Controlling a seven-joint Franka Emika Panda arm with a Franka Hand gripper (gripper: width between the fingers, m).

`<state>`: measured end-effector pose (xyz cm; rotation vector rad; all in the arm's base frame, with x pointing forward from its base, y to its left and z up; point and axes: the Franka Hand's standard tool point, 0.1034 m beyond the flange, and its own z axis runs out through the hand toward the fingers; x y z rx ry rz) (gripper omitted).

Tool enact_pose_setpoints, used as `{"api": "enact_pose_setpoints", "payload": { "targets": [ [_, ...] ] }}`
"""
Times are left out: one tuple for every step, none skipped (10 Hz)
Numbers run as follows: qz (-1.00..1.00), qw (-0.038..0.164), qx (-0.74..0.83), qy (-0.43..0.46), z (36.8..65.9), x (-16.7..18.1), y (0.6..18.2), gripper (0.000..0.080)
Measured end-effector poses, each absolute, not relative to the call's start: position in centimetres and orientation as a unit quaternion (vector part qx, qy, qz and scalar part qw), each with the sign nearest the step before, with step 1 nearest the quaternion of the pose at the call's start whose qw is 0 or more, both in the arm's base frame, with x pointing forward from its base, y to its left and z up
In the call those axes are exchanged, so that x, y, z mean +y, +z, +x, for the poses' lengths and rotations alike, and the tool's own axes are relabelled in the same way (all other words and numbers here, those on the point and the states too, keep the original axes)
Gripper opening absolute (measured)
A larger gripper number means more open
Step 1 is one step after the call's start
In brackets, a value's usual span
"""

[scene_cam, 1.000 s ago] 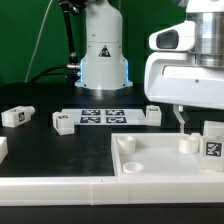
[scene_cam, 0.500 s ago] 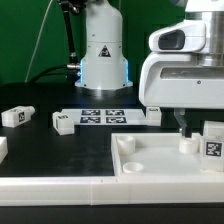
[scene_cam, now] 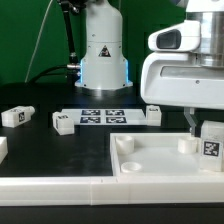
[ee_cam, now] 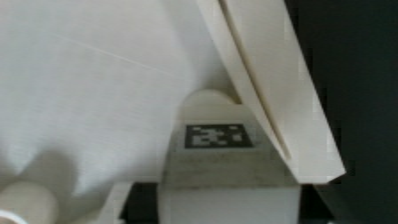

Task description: Assemble one leg

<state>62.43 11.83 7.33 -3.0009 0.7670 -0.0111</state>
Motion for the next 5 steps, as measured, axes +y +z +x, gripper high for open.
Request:
{"api": "enact_pose_setpoints", "payload": {
  "targets": [
    [-0.953,0.024,0.303,-0.008,62.42,11.96,7.33,0.0289],
    [-0.937,0.03,0.349,-0.013,62.44,11.83,7.31,0.0289],
    [-0.913,0.039,0.406,-0.016,62.4,11.69,7.31,0.0289],
    [-0.9,0.04,0.433,-0.017,62.38,11.67,7.3,0.029],
    [-0.865,0.043,0.499,-0.015,62.36,11.66,7.29,0.029]
  ]
}}
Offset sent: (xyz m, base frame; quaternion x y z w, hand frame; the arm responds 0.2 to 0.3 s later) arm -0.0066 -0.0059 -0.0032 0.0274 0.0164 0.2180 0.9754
